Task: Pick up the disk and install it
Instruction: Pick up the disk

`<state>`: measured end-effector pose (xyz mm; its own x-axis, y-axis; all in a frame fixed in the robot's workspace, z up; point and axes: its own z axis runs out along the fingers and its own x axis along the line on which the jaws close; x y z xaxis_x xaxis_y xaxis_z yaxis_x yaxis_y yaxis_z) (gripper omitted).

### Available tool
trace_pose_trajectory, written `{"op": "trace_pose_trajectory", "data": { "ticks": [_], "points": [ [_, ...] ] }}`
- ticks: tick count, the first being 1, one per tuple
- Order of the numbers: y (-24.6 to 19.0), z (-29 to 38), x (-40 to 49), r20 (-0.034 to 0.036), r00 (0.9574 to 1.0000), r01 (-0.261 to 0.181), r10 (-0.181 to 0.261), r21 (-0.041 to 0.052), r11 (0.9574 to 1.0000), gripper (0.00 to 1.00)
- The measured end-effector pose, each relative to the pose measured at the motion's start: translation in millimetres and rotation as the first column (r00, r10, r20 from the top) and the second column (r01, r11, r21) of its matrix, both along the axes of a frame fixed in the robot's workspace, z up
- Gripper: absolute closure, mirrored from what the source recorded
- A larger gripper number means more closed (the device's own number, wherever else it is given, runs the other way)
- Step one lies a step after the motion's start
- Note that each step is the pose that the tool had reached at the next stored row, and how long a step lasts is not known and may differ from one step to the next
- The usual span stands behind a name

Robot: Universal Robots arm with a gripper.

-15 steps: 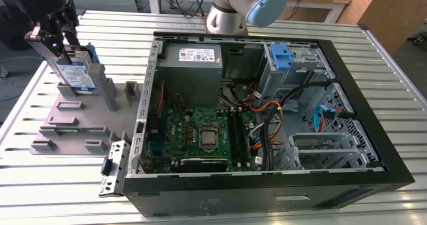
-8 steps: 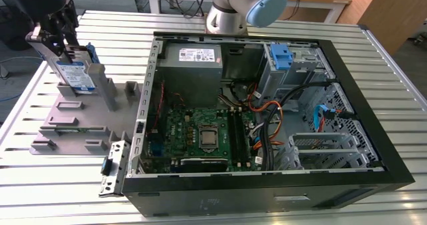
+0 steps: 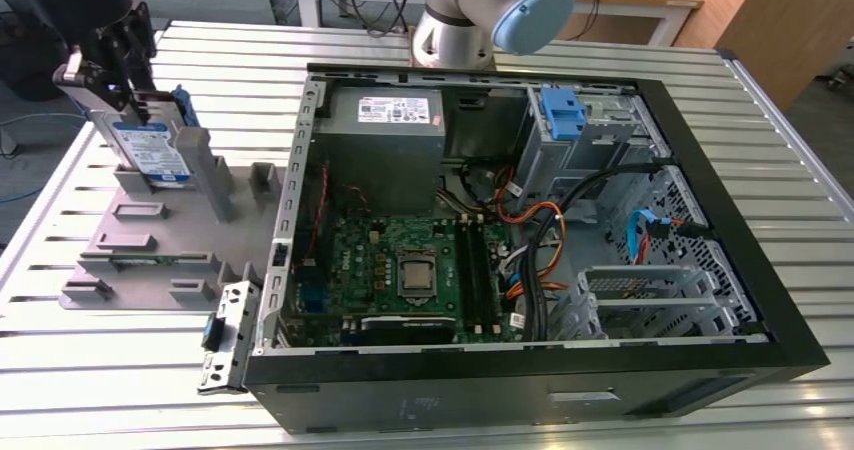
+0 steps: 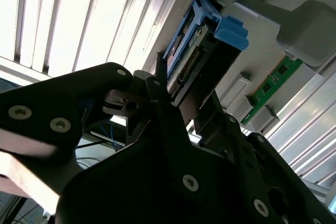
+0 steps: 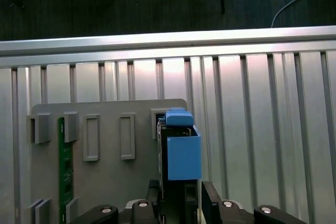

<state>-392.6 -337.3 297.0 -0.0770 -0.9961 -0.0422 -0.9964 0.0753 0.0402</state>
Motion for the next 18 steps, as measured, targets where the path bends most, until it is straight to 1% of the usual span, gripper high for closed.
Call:
{"op": "trace_pose_trajectory", "data": {
  "ticks": [1,2,5,6,7,18],
  "points": [
    [0.0,0.0,0.0,0.0,1.0,0.0,0.0,0.0,1.0,0.51],
    [0.0,0.0,0.0,0.0,1.0,0.0,0.0,0.0,1.0,0.58],
    [0.0,-0.1,0.0,0.0,1.0,0.0,0.0,0.0,1.0,0.58],
    [0.0,-0.1,0.0,-0.0001,1.0,0.0,0.0,-0.0001,1.0,0.59],
    [0.0,-0.1,0.0,-0.0002,1.0,0.0,0.0,-0.0001,1.0,0.65],
    [0.0,-0.4,0.0,-0.0001,1.0,-0.004,0.004,0.0,1.0,0.65]
  ]
}}
